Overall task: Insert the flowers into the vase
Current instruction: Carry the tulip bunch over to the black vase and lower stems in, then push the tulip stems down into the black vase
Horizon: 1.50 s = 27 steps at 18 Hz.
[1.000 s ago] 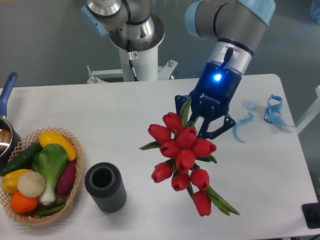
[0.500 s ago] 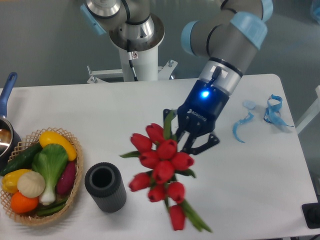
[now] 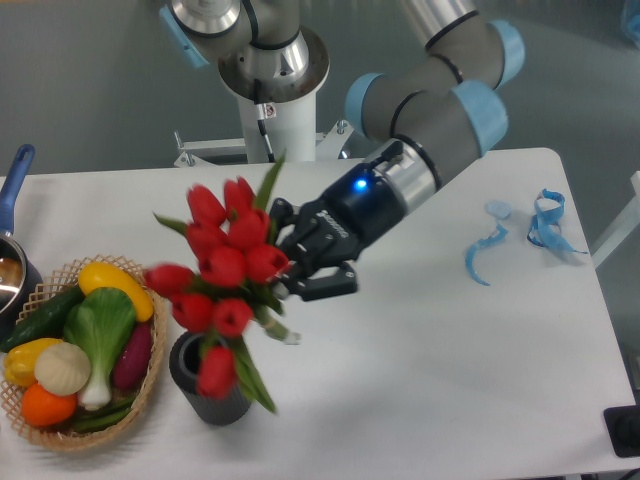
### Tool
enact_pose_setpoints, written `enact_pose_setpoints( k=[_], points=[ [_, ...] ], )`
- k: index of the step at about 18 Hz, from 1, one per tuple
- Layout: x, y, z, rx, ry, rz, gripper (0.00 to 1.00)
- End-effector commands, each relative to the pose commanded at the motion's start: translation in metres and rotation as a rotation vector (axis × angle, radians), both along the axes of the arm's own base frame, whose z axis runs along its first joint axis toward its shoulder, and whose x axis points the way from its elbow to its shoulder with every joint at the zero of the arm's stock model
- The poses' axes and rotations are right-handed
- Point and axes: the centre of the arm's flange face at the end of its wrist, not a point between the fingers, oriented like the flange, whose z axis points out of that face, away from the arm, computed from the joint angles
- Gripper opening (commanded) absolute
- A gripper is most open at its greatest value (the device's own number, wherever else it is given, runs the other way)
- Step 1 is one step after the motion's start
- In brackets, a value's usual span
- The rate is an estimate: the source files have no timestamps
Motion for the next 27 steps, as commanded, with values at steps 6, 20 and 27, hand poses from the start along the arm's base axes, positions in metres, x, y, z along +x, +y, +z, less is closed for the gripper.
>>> enact_pose_setpoints(
  k=[6, 20, 27],
  points=[
    [0.012, 0.012, 0.008, 0.046, -0.009, -0.048, 0.13],
    [0.020, 0.035, -0.026, 0.009, -0.036, -0.080, 0.13],
    [0.028, 0.043, -0.059, -0.027, -0.086, -0.097, 0.13]
  ],
)
